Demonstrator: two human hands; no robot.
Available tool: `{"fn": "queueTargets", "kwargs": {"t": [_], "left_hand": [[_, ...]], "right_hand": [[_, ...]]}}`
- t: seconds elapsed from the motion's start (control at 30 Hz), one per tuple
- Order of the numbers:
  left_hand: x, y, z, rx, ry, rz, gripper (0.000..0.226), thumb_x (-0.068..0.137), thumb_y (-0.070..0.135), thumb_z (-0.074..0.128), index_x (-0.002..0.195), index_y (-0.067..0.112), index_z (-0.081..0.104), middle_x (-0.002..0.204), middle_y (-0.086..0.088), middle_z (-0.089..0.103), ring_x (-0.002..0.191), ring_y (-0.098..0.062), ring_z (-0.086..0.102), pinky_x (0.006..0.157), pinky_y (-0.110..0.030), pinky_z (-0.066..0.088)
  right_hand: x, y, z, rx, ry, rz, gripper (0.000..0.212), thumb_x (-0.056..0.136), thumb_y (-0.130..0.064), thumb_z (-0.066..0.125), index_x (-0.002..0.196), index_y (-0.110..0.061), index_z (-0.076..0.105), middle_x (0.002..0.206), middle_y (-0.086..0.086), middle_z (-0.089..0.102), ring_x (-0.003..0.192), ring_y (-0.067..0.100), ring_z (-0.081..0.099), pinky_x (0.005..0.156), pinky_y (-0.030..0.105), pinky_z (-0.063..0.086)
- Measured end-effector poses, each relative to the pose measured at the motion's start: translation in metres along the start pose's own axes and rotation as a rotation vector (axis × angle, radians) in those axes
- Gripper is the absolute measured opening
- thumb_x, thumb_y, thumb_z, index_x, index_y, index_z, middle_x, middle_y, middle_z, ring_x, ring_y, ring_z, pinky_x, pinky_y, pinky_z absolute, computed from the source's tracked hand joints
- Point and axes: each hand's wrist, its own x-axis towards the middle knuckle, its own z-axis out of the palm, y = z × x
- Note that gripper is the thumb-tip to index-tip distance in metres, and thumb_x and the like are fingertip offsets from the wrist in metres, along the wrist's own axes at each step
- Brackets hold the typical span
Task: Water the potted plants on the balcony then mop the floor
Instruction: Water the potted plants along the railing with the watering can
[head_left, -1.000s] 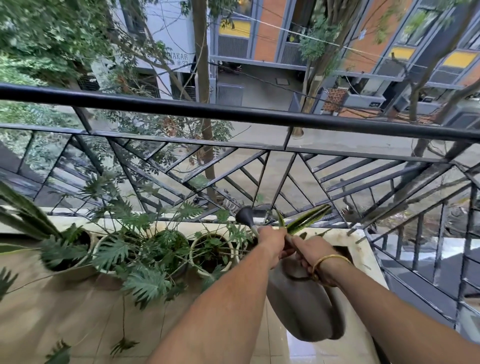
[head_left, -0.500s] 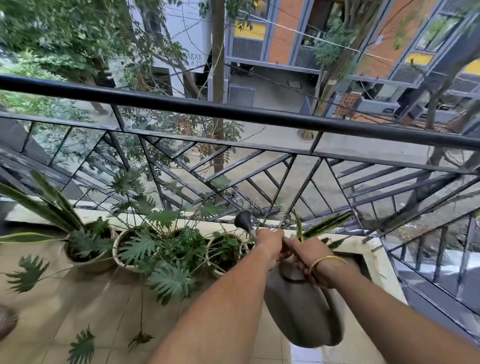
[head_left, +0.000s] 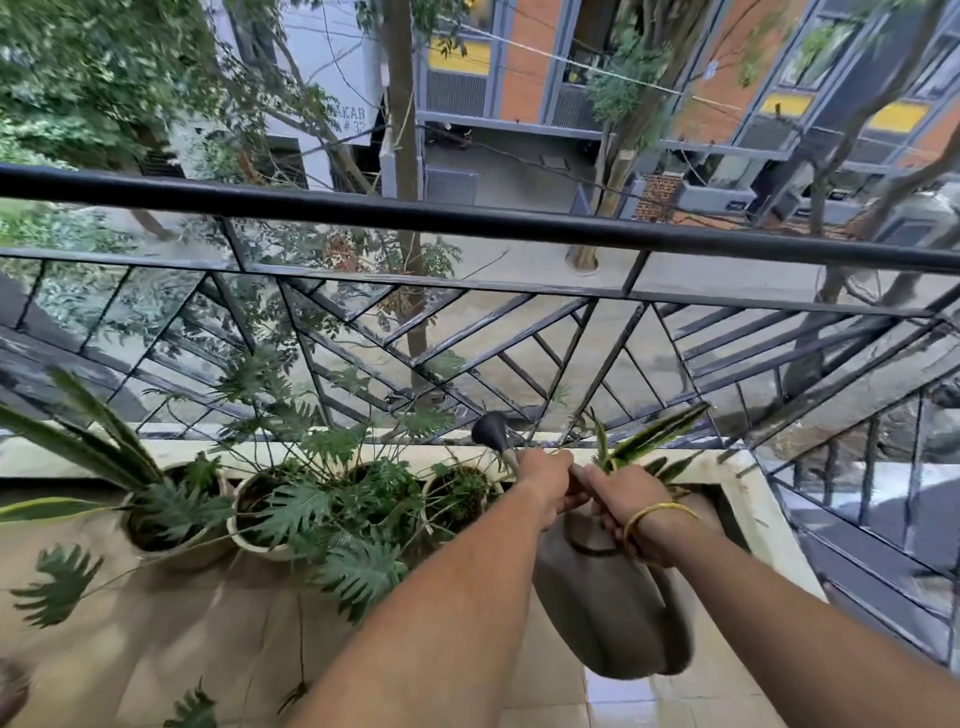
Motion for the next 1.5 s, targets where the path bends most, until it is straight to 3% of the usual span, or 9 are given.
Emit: {"fn": "queueTargets", "kwargs": {"t": [0.1, 0.2, 0.33, 0.53, 0.6, 0.8, 0.97, 1.1, 1.5], "left_hand": [[0.001, -0.001, -0.009, 0.010, -0.016, 0.010, 0.003, 0.097, 0.007, 0.053, 0.099, 0.006, 0.053, 0.064, -0.011, 0.059, 0.047, -0.019, 0.061, 0.051, -0.032, 0.058], [0.003, -0.001, -0.019, 0.015, -0.002, 0.037, 0.019, 0.096, 0.011, 0.055, 0.112, 0.001, 0.053, 0.075, -0.015, 0.060, 0.051, -0.021, 0.060, 0.059, -0.038, 0.060], [0.003, -0.003, -0.035, 0.016, 0.036, 0.066, 0.024, 0.097, 0.010, 0.056, 0.119, 0.001, 0.051, 0.084, -0.018, 0.062, 0.057, -0.023, 0.062, 0.044, -0.029, 0.055], [-0.009, 0.006, -0.067, -0.052, 0.087, 0.098, 0.038, 0.093, 0.004, 0.054, 0.127, 0.015, 0.041, 0.081, -0.017, 0.059, 0.058, -0.024, 0.058, 0.050, -0.031, 0.055], [-0.010, 0.012, -0.076, -0.065, 0.114, 0.108, 0.040, 0.092, 0.006, 0.055, 0.128, 0.016, 0.041, 0.092, -0.020, 0.059, 0.062, -0.025, 0.059, 0.048, -0.030, 0.054], [-0.016, 0.036, -0.113, -0.092, 0.177, 0.132, 0.032, 0.096, 0.009, 0.056, 0.126, 0.007, 0.046, 0.089, -0.019, 0.060, 0.055, -0.021, 0.058, 0.043, -0.028, 0.054], [-0.022, 0.051, -0.134, -0.109, 0.220, 0.151, 0.029, 0.096, 0.008, 0.057, 0.124, 0.012, 0.049, 0.092, -0.023, 0.065, 0.051, -0.022, 0.058, 0.041, -0.024, 0.049], [-0.031, 0.059, -0.142, -0.104, 0.252, 0.150, 0.003, 0.090, 0.005, 0.056, 0.089, 0.007, 0.057, 0.078, -0.021, 0.059, 0.052, -0.024, 0.057, 0.045, -0.027, 0.051], [-0.050, 0.058, -0.155, -0.133, 0.274, 0.069, 0.016, 0.098, 0.007, 0.052, 0.083, 0.006, 0.057, 0.057, -0.008, 0.060, 0.038, -0.015, 0.056, 0.043, -0.025, 0.053]], "right_hand": [[-0.002, -0.005, 0.010, -0.010, 0.026, 0.011, 0.066, 0.095, -0.055, 0.046, 0.054, -0.009, 0.069, 0.040, 0.002, 0.061, 0.046, 0.024, 0.061, 0.069, 0.037, 0.056], [-0.001, -0.009, 0.023, 0.041, 0.026, 0.020, 0.066, 0.095, -0.054, 0.047, 0.054, -0.008, 0.068, 0.042, 0.004, 0.062, 0.048, 0.027, 0.060, 0.061, 0.036, 0.051], [-0.004, -0.016, 0.040, 0.065, 0.033, 0.041, 0.063, 0.092, -0.055, 0.048, 0.056, -0.008, 0.070, 0.044, 0.005, 0.064, 0.039, 0.022, 0.058, 0.056, 0.030, 0.048], [-0.007, -0.035, 0.063, 0.118, -0.019, 0.029, 0.061, 0.085, -0.058, 0.047, 0.056, -0.008, 0.068, 0.045, 0.006, 0.062, 0.042, 0.024, 0.057, 0.050, 0.027, 0.041], [-0.006, -0.045, 0.066, 0.138, -0.018, 0.025, 0.060, 0.085, -0.058, 0.050, 0.056, -0.009, 0.068, 0.045, 0.007, 0.063, 0.039, 0.024, 0.056, 0.048, 0.027, 0.042], [-0.006, -0.087, 0.076, 0.104, -0.081, -0.055, 0.061, 0.088, -0.059, 0.050, 0.056, -0.010, 0.067, 0.046, 0.006, 0.063, 0.039, 0.023, 0.055, 0.054, 0.030, 0.043], [-0.005, -0.115, 0.083, 0.101, -0.113, -0.120, 0.065, 0.084, -0.063, 0.051, 0.051, -0.009, 0.066, 0.045, 0.006, 0.063, 0.046, 0.025, 0.057, 0.061, 0.036, 0.046], [-0.005, -0.128, 0.083, 0.015, -0.125, -0.179, 0.066, 0.088, -0.060, 0.048, 0.050, -0.010, 0.067, 0.046, 0.004, 0.066, 0.050, 0.027, 0.061, 0.073, 0.041, 0.058], [-0.008, -0.135, 0.090, -0.093, -0.131, -0.231, 0.061, 0.091, -0.056, 0.052, 0.056, -0.009, 0.070, 0.047, 0.005, 0.067, 0.046, 0.022, 0.060, 0.072, 0.038, 0.059]]}}
